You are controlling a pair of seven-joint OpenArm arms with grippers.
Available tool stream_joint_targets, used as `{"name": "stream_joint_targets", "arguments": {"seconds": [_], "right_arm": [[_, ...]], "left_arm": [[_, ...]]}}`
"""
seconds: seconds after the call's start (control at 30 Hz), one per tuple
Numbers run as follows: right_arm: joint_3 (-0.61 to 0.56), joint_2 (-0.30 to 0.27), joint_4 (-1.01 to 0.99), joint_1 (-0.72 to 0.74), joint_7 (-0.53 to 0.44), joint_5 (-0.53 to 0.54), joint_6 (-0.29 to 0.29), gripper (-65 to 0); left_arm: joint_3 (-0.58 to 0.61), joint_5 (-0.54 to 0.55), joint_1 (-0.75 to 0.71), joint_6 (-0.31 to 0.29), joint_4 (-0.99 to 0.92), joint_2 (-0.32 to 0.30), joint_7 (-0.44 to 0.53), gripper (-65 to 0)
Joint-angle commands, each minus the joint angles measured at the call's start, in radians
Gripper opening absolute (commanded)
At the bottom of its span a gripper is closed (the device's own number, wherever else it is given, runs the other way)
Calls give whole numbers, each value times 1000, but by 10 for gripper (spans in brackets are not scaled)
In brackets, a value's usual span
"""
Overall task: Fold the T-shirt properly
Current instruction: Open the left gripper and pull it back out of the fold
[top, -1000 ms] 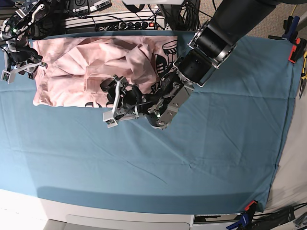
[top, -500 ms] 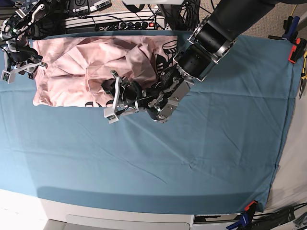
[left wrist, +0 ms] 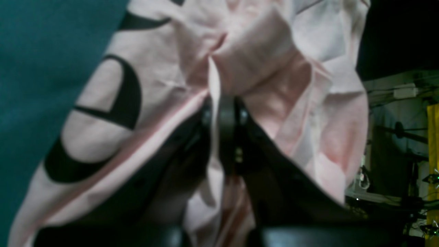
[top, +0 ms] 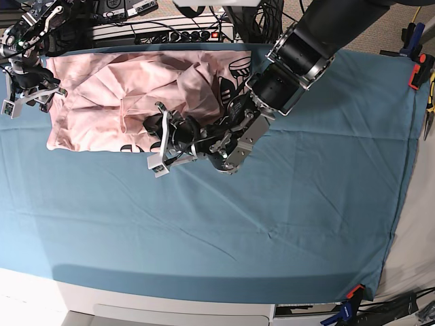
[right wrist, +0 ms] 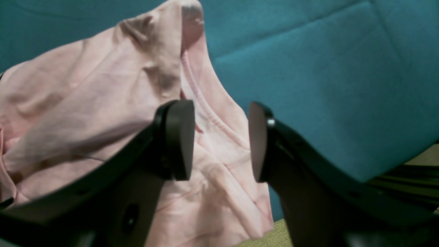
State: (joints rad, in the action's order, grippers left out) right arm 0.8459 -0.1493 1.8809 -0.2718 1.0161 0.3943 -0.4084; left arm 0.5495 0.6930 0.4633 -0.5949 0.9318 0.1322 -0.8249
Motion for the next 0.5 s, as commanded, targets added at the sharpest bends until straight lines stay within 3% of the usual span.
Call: {"name": "stream_joint_targets", "arguments": {"seconds": [0.0, 0.47], "right_arm": [[4, -16, 16, 3, -26, 9, 1, -391], [4, -16, 16, 3, -26, 9, 1, -391]], "left_arm": [[-3, 18, 37, -3, 15, 25, 29, -650], [-84, 19, 55, -3, 15, 25, 31, -650]]}}
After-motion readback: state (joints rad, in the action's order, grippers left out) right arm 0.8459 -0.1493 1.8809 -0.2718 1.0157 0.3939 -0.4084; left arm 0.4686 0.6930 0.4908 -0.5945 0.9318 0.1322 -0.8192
